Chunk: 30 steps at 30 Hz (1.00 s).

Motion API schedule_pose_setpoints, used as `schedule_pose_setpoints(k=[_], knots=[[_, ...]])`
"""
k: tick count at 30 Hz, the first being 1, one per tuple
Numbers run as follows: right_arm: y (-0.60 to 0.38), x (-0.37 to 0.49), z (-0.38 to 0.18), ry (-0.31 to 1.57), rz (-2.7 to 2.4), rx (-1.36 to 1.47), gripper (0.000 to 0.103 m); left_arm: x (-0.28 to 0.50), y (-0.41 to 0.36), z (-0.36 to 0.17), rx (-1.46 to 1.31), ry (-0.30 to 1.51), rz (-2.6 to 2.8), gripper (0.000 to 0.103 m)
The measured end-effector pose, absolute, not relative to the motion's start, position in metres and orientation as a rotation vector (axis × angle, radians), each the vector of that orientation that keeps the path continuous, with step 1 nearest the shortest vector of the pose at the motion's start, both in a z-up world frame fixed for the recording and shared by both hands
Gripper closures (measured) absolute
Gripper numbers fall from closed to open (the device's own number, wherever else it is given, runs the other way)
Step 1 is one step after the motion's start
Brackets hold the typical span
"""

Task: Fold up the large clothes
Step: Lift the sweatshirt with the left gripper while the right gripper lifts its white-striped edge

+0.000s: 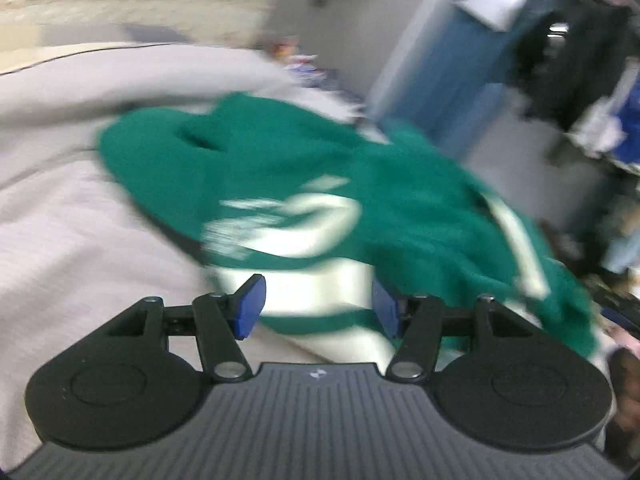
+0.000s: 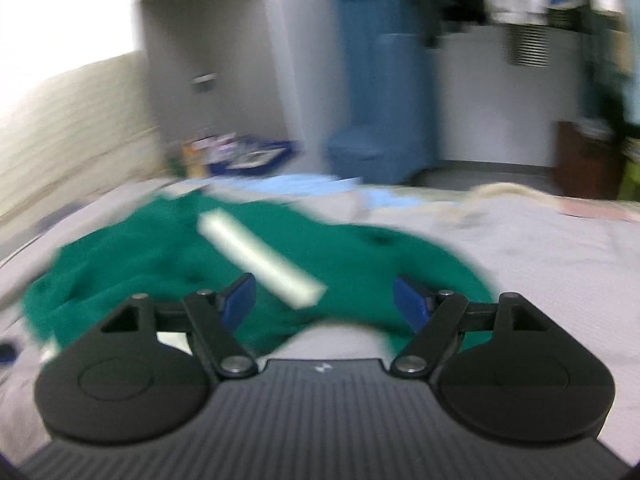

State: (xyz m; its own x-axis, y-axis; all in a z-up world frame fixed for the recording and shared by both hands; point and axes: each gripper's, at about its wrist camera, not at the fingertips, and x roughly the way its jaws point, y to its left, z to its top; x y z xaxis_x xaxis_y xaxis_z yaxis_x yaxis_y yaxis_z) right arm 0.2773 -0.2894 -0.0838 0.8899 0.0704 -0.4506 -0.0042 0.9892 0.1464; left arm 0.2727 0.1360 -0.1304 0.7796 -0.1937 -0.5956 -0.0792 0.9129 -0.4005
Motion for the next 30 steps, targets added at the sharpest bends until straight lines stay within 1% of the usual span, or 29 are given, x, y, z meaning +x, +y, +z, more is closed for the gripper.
schedule_pose_setpoints(k=[1,3,6,12,16,17,18,19,20,21,22,23,24,25,28,30], knots=[[-0.278,0.278,-0.086,0.497,0.103,0.145,0.020,0.281,0.149,-0.133,-0.449,0.696,-0.038,0.037],[-0.259,0.282,-0.094,0.551,0.210,0.180,0.017,0.296,0.171,-0.143,-0.523,0.723,-0.012,0.037],[-0.227,0.290,-0.112,0.658,0.326,0.173,0.017,0.318,0.186,-0.156,-0.622,0.759,-0.014,0.036],[-0.188,0.301,-0.141,0.732,0.191,-0.113,0.017,0.346,0.186,-0.188,-0.685,0.811,-0.035,0.036],[-0.188,0.314,-0.155,0.771,0.148,-0.105,0.018,0.358,0.181,-0.207,-0.737,0.815,-0.092,0.037],[-0.188,0.317,-0.160,0.783,0.142,-0.096,0.018,0.360,0.178,-0.208,-0.730,0.809,-0.101,0.039],[-0.189,0.321,-0.165,0.798,0.139,-0.089,0.018,0.361,0.173,-0.211,-0.728,0.806,-0.105,0.045],[-0.192,0.321,-0.170,0.809,0.142,-0.087,0.024,0.362,0.171,-0.211,-0.726,0.802,-0.112,0.055],[-0.190,0.323,-0.175,0.824,0.142,-0.094,0.028,0.363,0.168,-0.210,-0.717,0.796,-0.124,0.062],[-0.188,0.326,-0.179,0.833,0.138,-0.106,0.038,0.364,0.165,-0.207,-0.701,0.789,-0.133,0.075],[-0.190,0.326,-0.180,0.832,0.133,-0.111,0.051,0.364,0.162,-0.204,-0.683,0.779,-0.139,0.087],[-0.190,0.325,-0.179,0.824,0.127,-0.111,0.058,0.363,0.159,-0.198,-0.663,0.758,-0.148,0.088],[-0.191,0.324,-0.177,0.814,0.125,-0.105,0.074,0.362,0.157,-0.195,-0.646,0.737,-0.149,0.090],[-0.194,0.322,-0.174,0.798,0.114,-0.097,0.080,0.358,0.155,-0.189,-0.633,0.711,-0.151,0.092],[-0.207,0.310,-0.159,0.735,0.118,-0.042,0.085,0.342,0.153,-0.165,-0.643,0.604,-0.181,0.093],[-0.216,0.297,-0.146,0.679,0.109,-0.021,0.086,0.327,0.152,-0.146,-0.644,0.514,-0.211,0.093]])
